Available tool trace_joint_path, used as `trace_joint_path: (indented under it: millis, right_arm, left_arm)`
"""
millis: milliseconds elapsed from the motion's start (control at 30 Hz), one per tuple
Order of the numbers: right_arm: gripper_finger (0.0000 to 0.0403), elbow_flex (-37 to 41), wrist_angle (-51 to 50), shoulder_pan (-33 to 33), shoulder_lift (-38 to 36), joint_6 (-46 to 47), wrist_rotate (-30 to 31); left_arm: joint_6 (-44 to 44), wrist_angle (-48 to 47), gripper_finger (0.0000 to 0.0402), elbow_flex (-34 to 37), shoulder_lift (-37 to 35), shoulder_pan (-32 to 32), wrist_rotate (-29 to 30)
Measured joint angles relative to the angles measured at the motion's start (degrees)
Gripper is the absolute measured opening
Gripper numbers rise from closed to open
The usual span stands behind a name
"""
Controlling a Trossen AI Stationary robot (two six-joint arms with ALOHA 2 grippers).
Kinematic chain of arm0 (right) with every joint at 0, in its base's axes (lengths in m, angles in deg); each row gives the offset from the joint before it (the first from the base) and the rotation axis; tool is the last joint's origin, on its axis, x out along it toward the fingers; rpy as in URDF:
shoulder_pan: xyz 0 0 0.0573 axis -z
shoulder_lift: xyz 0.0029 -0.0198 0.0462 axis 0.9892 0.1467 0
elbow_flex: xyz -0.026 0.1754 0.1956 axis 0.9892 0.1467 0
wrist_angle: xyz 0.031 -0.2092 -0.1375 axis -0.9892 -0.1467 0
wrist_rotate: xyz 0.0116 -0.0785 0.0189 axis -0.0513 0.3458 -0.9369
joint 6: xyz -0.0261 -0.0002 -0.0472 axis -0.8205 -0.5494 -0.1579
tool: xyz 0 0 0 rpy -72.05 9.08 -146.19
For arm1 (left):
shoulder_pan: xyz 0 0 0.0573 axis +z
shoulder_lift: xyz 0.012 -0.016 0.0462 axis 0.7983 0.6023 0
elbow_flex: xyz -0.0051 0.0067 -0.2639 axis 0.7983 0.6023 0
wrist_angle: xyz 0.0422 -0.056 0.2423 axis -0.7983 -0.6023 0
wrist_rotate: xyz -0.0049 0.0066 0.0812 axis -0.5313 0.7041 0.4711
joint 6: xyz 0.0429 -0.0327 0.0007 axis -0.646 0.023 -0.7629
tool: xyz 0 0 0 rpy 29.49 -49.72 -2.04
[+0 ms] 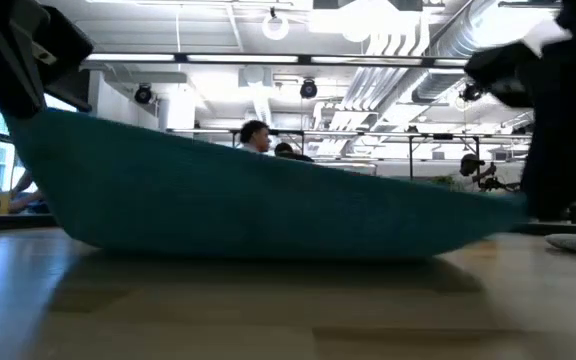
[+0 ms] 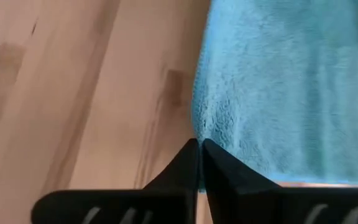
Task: Fold microfiber towels
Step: Fold the blue microfiber cloth
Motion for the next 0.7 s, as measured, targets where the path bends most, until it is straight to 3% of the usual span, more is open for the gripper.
trace_joint_path:
  millis: [233,533,700]
  right_arm:
    - [0.0006,-7.0,-9.0,0.0,-0.1,0.2,0.7]
    - [0.0006,-11.0,-11.0,-0.8,-0.1,0.4,0.8]
    - [0.0006,-13.2,-16.2,1.2,-0.1,0.7,2.0]
  left_arm:
    - [4.8,-0.3,0.0,0.0,-1.5,-3.0,4.9]
    - [11.1,1.1,0.0,0.0,-1.5,-7.7,11.0]
    - [13.9,-5.8,0.0,-2.0,-1.5,-6.3,16.7]
